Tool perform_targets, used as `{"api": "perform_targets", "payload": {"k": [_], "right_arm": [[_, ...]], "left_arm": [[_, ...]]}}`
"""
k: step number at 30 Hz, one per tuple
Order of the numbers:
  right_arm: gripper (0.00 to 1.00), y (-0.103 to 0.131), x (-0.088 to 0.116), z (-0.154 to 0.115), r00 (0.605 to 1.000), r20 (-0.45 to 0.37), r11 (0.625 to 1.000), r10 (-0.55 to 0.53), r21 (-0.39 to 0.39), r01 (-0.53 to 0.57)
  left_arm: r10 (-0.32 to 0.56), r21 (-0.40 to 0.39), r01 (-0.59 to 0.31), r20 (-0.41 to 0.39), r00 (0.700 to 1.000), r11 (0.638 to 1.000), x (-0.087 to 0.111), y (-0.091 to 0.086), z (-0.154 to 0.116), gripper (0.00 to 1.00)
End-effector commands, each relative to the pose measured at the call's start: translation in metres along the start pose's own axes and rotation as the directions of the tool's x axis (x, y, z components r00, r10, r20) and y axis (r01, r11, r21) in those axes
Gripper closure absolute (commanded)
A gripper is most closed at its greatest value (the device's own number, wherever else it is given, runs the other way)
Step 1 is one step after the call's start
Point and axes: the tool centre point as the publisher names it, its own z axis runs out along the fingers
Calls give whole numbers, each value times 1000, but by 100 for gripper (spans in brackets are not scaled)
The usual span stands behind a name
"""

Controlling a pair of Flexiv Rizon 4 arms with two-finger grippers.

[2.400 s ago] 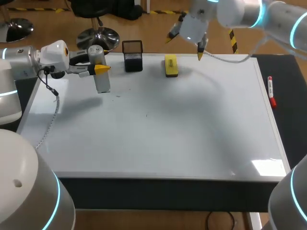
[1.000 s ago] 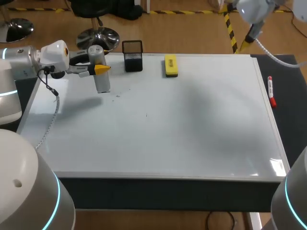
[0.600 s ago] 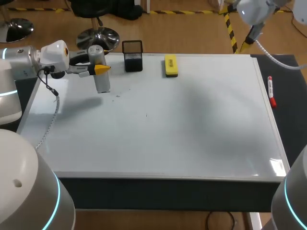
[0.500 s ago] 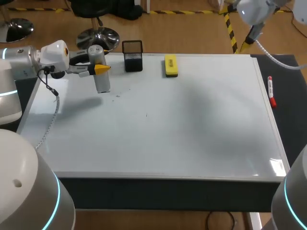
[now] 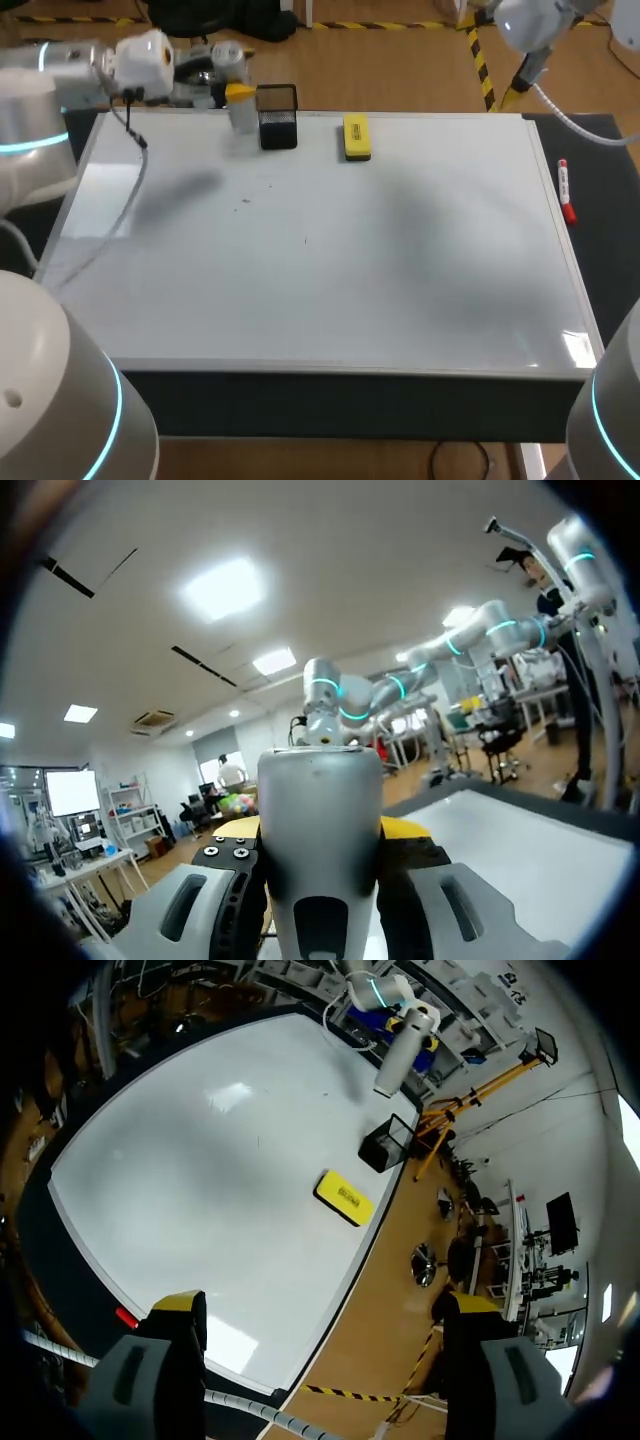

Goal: Pick up the inspection probe, press it on each red-marked spot on the whiteboard one by one, put down the probe, pick up the eraser, and wipe off all the red marks.

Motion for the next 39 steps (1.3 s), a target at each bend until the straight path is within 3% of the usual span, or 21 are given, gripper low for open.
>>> {"api": "perform_targets", "payload": {"k": [1, 9, 20, 39], "right_arm": [[0, 0, 0, 0, 1000, -3, 1000, -2, 3, 2], [0, 0, 0, 0, 1000, -3, 1000, -2, 3, 2], [0, 0, 0, 0, 1000, -3, 1000, -2, 3, 2], [0, 0, 0, 0, 1000, -3, 1000, -2, 3, 2]], "left_arm": [[-9, 13, 11, -132, 991, 1000, -39, -12, 11, 100], [6, 6, -5, -169, 986, 1000, -59, -20, 27, 100], [-97, 4, 99, -173, 980, 995, -86, -10, 46, 100], [-201, -11, 201, -146, 969, 980, -89, 25, 53, 100]]}}
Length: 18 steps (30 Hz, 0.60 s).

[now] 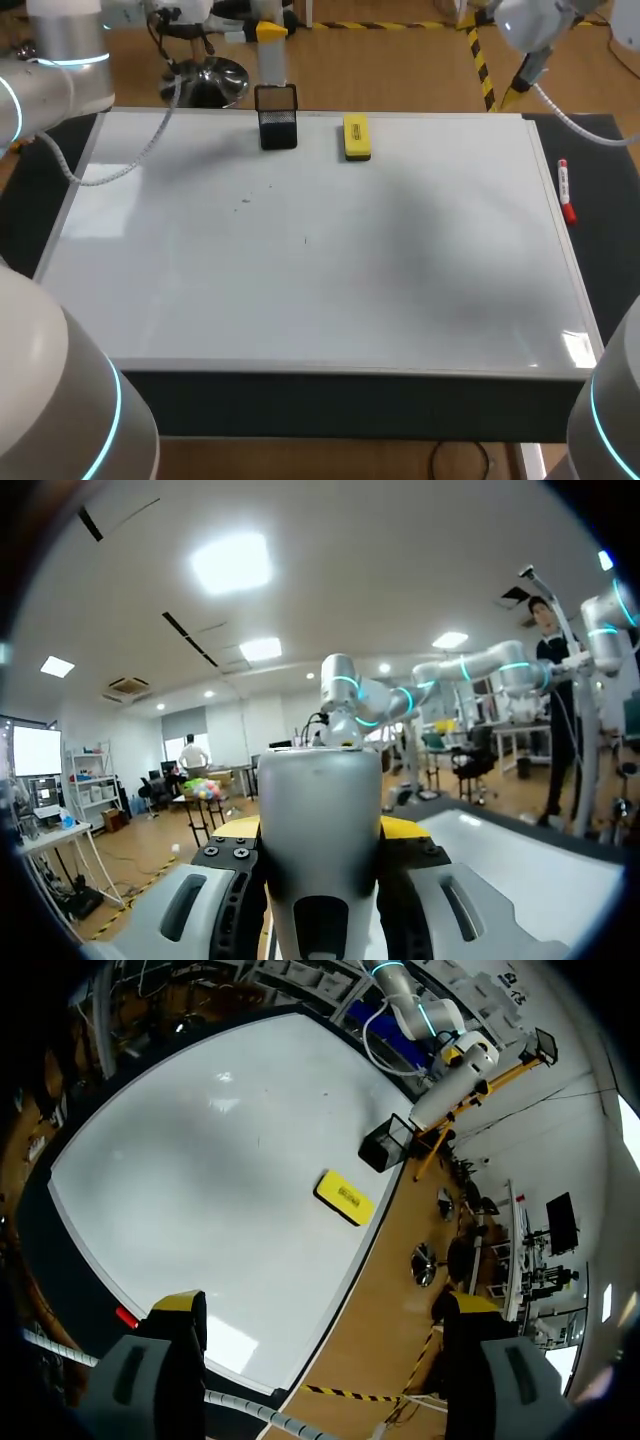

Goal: Pick up the inspection probe, press it on each red-marked spot on the whiteboard one by one, put down the probe, pick up the eraser, and wipe off all the red marks.

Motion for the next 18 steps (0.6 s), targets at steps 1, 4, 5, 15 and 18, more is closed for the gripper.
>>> {"api": "perform_targets", "payload": {"k": [1, 4, 5, 15, 18], "right_arm": [[0, 0, 0, 0, 1000, -4, 1000, -2, 3, 2], [0, 0, 0, 0, 1000, -4, 1000, -2, 3, 2], [0, 0, 0, 0, 1000, -4, 1000, -2, 3, 2], [0, 0, 0, 0, 1000, -4, 1000, -2, 3, 2], [0, 0, 0, 0, 1000, -4, 1000, -2, 3, 2]], "left_arm": [[-6, 12, 6, -4, 1000, 1000, -4, 9, 0, 100], [-20, 12, 20, 6, 1000, 1000, -6, 15, 0, 100], [-21, 12, 21, 8, 1000, 1000, -7, 16, 0, 100], [-60, 10, 60, 31, 998, 998, -8, 34, -1, 100], [-73, 4, 73, 40, 997, 997, -8, 40, -2, 100]]}}
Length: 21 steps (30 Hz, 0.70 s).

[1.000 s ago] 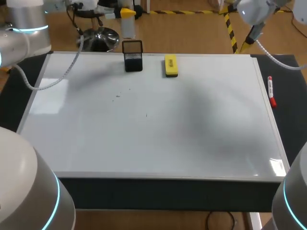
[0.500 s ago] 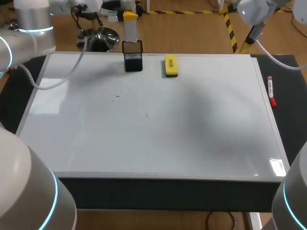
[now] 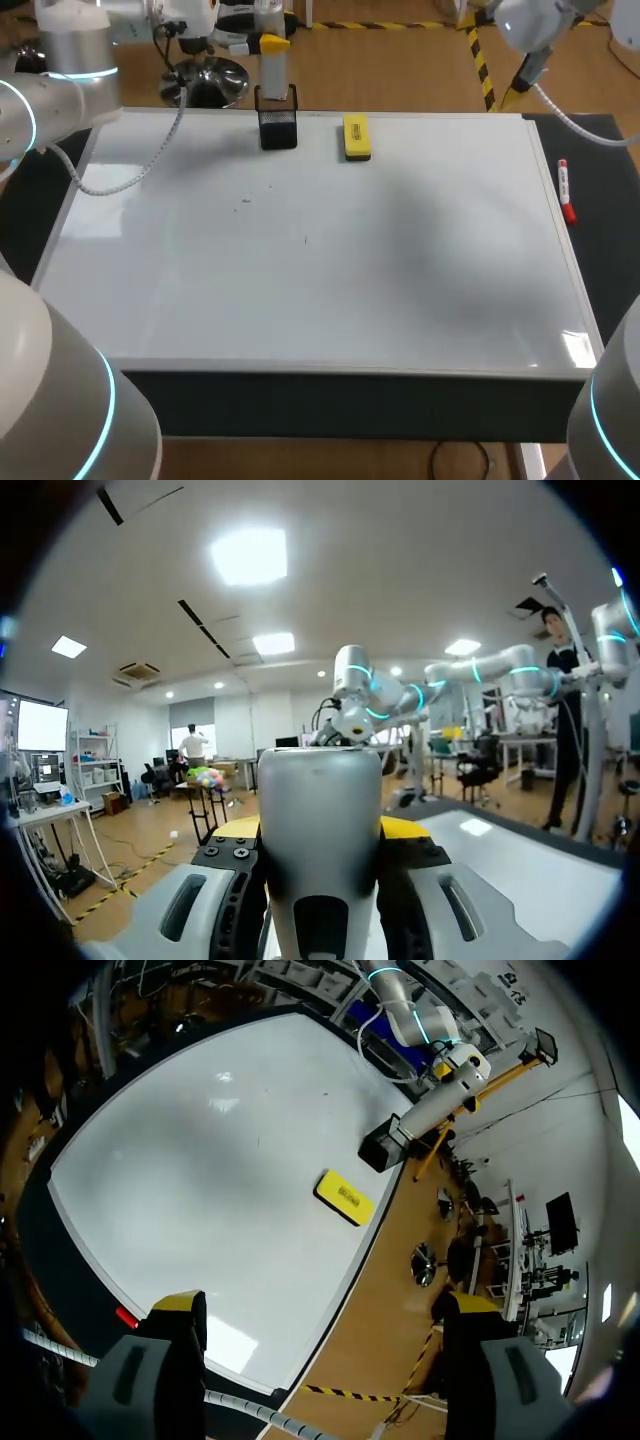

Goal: Pick up the inspection probe, press it on each red-marked spot on the whiteboard one by one, put down the probe, pick up the eraser, and wipe off all the red marks.

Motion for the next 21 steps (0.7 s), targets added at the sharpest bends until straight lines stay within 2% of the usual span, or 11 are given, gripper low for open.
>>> {"api": "perform_targets", "payload": {"k": [1, 21], "right_arm": [[0, 0, 0, 0, 1000, -4, 1000, -1, 2, 1], [0, 0, 0, 0, 1000, -4, 1000, -1, 2, 1]], "left_arm": [[-12, 2, 12, 9, 1000, 1000, -2, 9, 0, 100], [-45, 11, 44, 72, 996, 999, -11, 52, -1, 100]]}}
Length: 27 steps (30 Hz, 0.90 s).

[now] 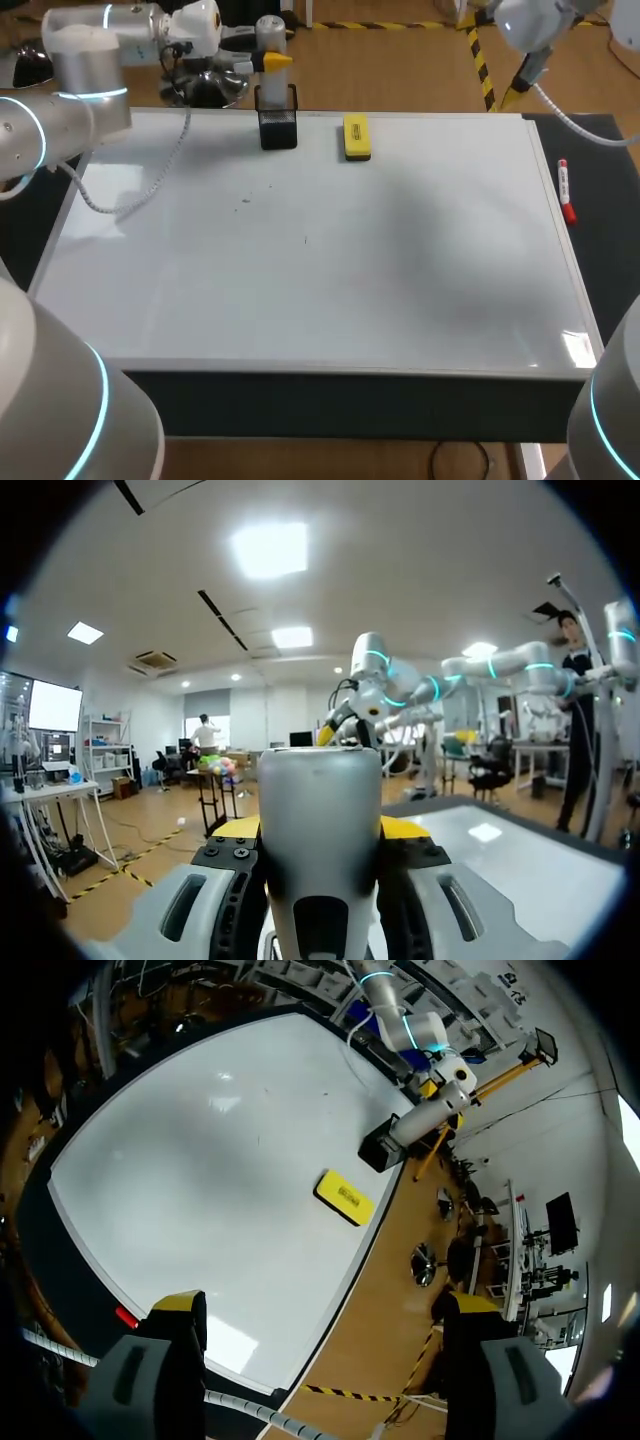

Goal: Pick up the inspection probe, press it on each red-marked spot on the whiteboard one by one, put down the probe, pick up the eraser, and wipe off all the red marks.

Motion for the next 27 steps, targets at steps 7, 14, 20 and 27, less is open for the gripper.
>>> {"api": "perform_targets", "payload": {"k": [7, 14, 20, 27], "right_arm": [[0, 0, -1, 0, 1000, -5, 1000, -1, 2, 1], [0, 0, -1, 0, 1000, -5, 1000, -1, 2, 1], [0, 0, -1, 0, 1000, -5, 1000, -1, 2, 1], [0, 0, -1, 0, 1000, -5, 1000, -1, 2, 1]], "left_arm": [[-4, 36, 3, 18, 1000, 999, -4, 20, 4, 100], [-20, 36, 19, 30, 999, 999, -5, 33, 2, 100], [-32, 38, 30, 36, 999, 999, -5, 44, -1, 100], [-46, 34, 45, 39, 998, 998, -6, 53, -4, 100]]}}
